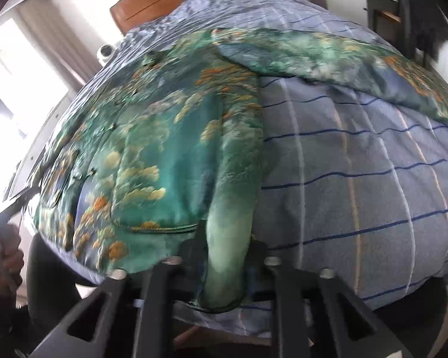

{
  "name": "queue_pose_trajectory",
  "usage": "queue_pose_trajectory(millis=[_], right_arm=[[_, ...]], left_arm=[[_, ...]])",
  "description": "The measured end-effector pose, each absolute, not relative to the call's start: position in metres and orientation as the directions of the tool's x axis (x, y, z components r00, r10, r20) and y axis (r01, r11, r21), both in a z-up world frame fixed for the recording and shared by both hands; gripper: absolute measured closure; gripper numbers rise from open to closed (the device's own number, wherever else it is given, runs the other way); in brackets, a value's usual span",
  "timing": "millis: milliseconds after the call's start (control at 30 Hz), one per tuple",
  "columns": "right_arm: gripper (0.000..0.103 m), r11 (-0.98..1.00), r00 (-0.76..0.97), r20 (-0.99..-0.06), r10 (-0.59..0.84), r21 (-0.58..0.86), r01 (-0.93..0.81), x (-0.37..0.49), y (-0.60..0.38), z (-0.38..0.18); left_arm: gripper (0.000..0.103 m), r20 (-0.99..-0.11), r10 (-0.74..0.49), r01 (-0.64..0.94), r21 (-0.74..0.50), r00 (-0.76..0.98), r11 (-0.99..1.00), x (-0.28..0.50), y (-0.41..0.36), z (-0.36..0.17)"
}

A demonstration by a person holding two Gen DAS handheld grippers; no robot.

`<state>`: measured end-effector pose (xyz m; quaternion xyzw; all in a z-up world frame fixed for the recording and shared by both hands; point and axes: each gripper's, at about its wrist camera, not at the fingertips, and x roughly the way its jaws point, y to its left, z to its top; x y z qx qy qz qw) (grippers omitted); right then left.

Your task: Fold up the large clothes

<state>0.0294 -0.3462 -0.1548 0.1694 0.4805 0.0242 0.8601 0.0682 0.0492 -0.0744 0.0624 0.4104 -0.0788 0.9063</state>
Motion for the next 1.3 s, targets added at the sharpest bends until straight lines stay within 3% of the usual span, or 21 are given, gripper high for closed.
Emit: queue_pose_trajectory(millis=[33, 133, 233, 400, 567, 600, 633, 667, 700, 833, 967, 1100, 1300], right_arm=[[0.054, 0.942, 0.543, -0.816, 0.196, 0.311, 0.127, 0.03, -0.351, -0.151], [0.048, 0.938, 0.625, -0.767, 0.143, 0.306, 0.161, 0.027, -0.375, -0.13], [0.039, 0.867, 0.715, -0.695, 0.082, 0.403, 0.293, 0.031, -0.434, -0.116], [0.039, 0.59, 0.726, -0.687, -0.031, 0.574, 0.568, 0.042, -0.545, -0.162], [0.039, 0.375, 0.752, -0.629, -0.199, 0.66, 0.651, 0.035, -0.6, -0.179], [0.043, 0.37, 0.747, -0.623, -0.232, 0.654, 0.66, 0.036, -0.606, -0.178], [0.068, 0.378, 0.742, -0.623, -0.248, 0.643, 0.666, 0.04, -0.607, -0.176], [0.084, 0.403, 0.726, -0.631, -0.273, 0.61, 0.682, 0.046, -0.606, -0.168], [0.09, 0.452, 0.724, -0.623, -0.297, 0.576, 0.681, 0.053, -0.601, -0.154], [0.092, 0.761, 0.835, -0.484, -0.262, 0.429, 0.487, 0.088, -0.529, -0.069], [0.093, 0.921, 0.904, -0.423, -0.052, 0.329, 0.207, 0.127, -0.428, -0.016], [0.093, 0.969, 0.874, -0.469, 0.123, 0.249, -0.002, 0.165, -0.329, -0.02], [0.092, 0.981, 0.754, -0.628, 0.192, 0.141, -0.132, 0.193, -0.234, -0.089]], left_arm=[[0.001, -0.743, -0.081, 0.194, 0.067, 0.664, 0.979, 0.066, 0.049, -0.072], [0.001, -0.733, -0.066, 0.189, 0.086, 0.677, 0.978, 0.067, 0.048, -0.069], [0.001, -0.737, -0.074, 0.183, 0.069, 0.672, 0.981, 0.069, 0.048, -0.069], [0.001, -0.733, -0.105, 0.182, 0.027, 0.672, 0.983, 0.063, 0.051, -0.062], [0.001, -0.739, -0.08, 0.154, 0.032, 0.669, 0.988, 0.062, 0.057, -0.065], [0.001, -0.745, -0.077, 0.147, 0.029, 0.663, 0.989, 0.063, 0.059, -0.067], [0.001, -0.75, -0.073, 0.141, 0.027, 0.657, 0.99, 0.065, 0.06, -0.069], [0.001, -0.755, -0.069, 0.135, 0.026, 0.652, 0.99, 0.066, 0.062, -0.071], [0.001, -0.758, -0.069, 0.133, 0.024, 0.649, 0.991, 0.067, 0.062, -0.073], [0.001, -0.763, -0.064, 0.126, 0.022, 0.643, 0.992, 0.071, 0.061, -0.079], [0.001, -0.767, -0.077, 0.121, 0.0, 0.637, 0.993, 0.079, 0.059, -0.08], [0.001, -0.76, -0.08, 0.117, -0.006, 0.645, 0.993, 0.079, 0.061, -0.076], [0.001, -0.776, -0.093, 0.102, -0.037, 0.624, 0.994, 0.084, 0.073, -0.081]])
